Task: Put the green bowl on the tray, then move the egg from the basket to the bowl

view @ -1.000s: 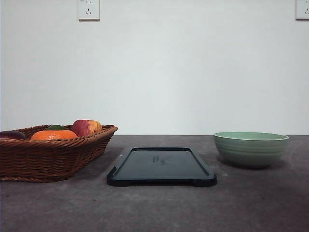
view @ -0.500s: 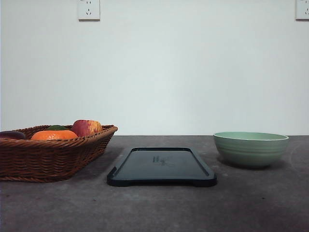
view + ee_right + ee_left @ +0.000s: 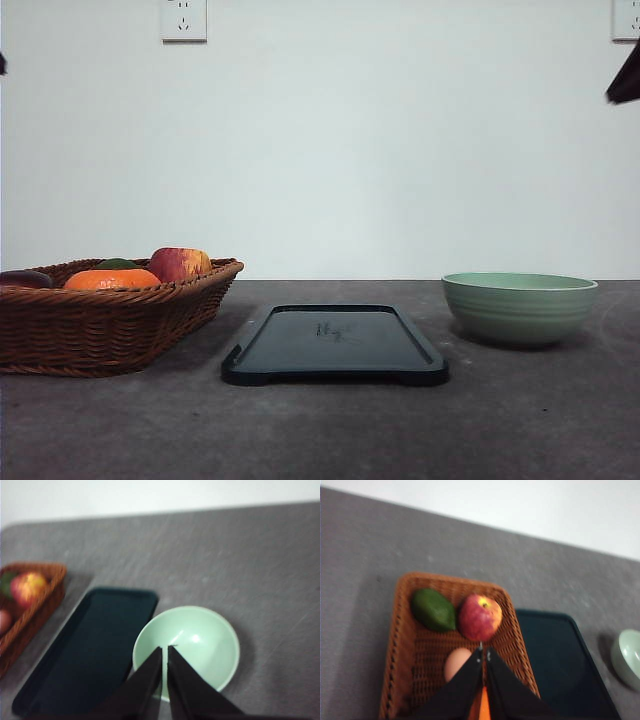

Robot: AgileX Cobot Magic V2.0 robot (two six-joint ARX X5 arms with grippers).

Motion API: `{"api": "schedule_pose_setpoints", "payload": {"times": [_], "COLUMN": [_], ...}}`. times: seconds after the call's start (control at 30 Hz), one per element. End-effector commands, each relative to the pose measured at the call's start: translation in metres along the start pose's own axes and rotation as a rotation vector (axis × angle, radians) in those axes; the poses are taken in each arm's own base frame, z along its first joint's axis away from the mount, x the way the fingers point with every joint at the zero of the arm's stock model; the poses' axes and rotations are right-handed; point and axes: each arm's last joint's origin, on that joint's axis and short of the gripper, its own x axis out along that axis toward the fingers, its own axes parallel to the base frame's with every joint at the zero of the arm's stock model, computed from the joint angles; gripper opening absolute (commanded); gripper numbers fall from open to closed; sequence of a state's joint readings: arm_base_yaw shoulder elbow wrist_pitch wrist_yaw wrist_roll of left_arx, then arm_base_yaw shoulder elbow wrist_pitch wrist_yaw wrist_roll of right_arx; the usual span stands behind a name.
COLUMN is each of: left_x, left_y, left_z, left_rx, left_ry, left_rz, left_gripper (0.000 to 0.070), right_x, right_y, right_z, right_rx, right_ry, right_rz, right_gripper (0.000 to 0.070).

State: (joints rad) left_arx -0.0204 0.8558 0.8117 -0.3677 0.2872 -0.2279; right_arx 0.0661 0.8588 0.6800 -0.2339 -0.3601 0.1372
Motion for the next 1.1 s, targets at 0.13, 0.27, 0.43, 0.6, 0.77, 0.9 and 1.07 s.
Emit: {"api": "schedule_pose_setpoints", "payload": {"times": [0.13,0.27,0.43,0.6,0.77,0.9,1.07], "left_x": [0.011,0.012,0.012,0.012,0.012,0.012,0.012], "left_y": [0.0,0.0,0.0,0.0,0.0,0.0,0.0], "left_z": [0.009,0.009,0.009,0.009,0.009,0.008,0.009], "left_rx": [0.089,0.091,0.101,0.112,0.11,0.109,0.109], "left_ry": [0.078,0.082,0.081,0.081,0.081,0.082,0.082], "left_rz": [-0.038,-0.038,-0.038,-0.039,-0.038,-0.038,-0.038], "left_gripper": [0.0,0.0,0.0234,0.0289,0.0318,0.0318,0.0318], "right_x": [0.016,0.023,0.023,0.023,0.023,0.024,0.032], "right_y": [0.003,0.003,0.003,0.003,0.002,-0.001,-0.008], "right_z": [0.01,0.009,0.009,0.008,0.007,0.012,0.024], "right_rx": [-0.053,-0.056,-0.118,-0.109,-0.048,-0.026,0.02], "right_ry": [0.059,0.086,0.086,0.092,0.116,0.178,0.267], "right_rz": [0.034,0.042,0.046,0.043,0.006,-0.075,-0.119], "right_gripper": [0.0009,0.001,0.0246,0.0389,0.0387,0.0319,0.0306]}}
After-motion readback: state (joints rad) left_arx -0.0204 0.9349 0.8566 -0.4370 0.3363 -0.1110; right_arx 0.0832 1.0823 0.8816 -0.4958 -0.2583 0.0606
